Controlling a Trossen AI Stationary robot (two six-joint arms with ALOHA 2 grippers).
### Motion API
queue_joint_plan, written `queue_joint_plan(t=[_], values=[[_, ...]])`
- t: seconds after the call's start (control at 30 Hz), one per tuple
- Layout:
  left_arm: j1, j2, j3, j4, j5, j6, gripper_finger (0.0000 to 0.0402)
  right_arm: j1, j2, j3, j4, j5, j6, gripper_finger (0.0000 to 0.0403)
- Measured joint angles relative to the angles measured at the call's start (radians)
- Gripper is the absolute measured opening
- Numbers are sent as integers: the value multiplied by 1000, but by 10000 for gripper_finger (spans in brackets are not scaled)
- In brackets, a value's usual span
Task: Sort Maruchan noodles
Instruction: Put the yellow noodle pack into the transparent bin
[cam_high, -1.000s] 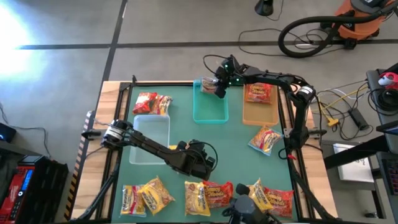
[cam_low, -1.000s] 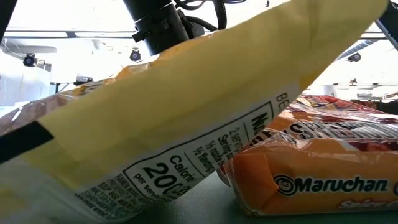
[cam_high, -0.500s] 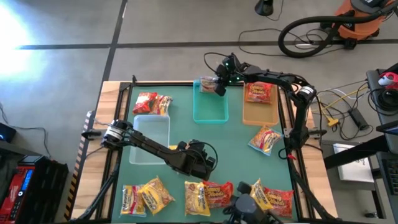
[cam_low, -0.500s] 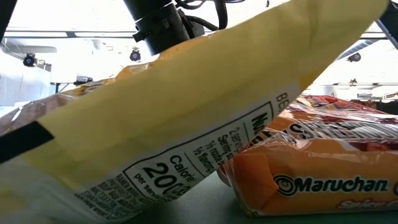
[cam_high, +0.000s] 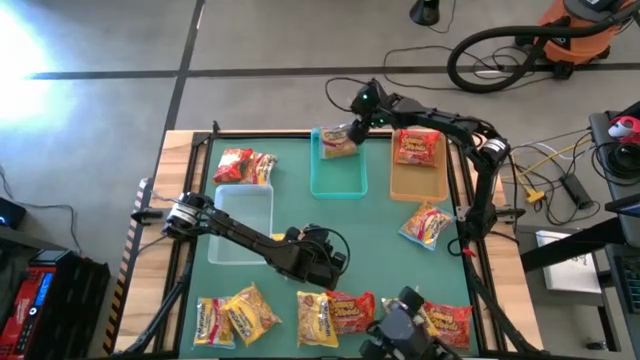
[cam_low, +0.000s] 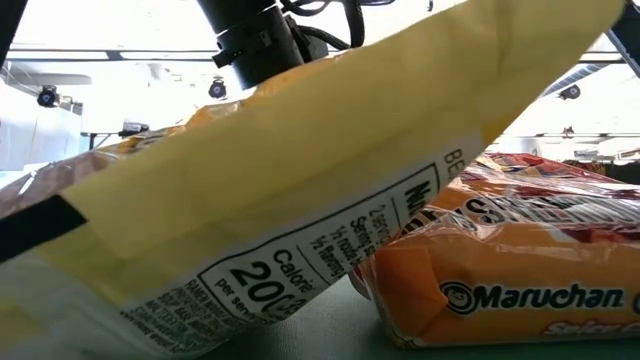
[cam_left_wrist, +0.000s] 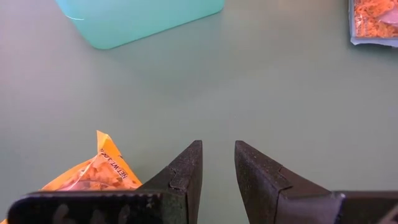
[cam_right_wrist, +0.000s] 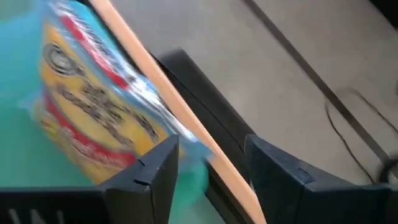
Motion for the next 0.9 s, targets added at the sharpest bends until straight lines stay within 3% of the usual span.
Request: queue_joint_plan(t=[0.27, 0.43, 0.5, 0.63, 0.77, 0.9], values=[[11, 0, 0, -7, 0, 2, 76, 2, -24, 201, -388, 18, 77, 169], [13, 0, 0, -11, 12, 2, 76, 21, -108, 201, -483, -221, 153, 153], [13, 0, 0, -23, 33, 0, 76, 45, -163, 166, -519, -299, 154, 147], [13, -2, -9, -46, 62, 1, 76, 124, -312, 51, -521, -306, 167, 134], [25, -17, -16, -64, 120, 49, 76, 227, -477, -112, -412, -306, 275, 124], [50, -18, -18, -123, 264, 85, 76, 348, -623, -301, -257, -307, 436, 116]])
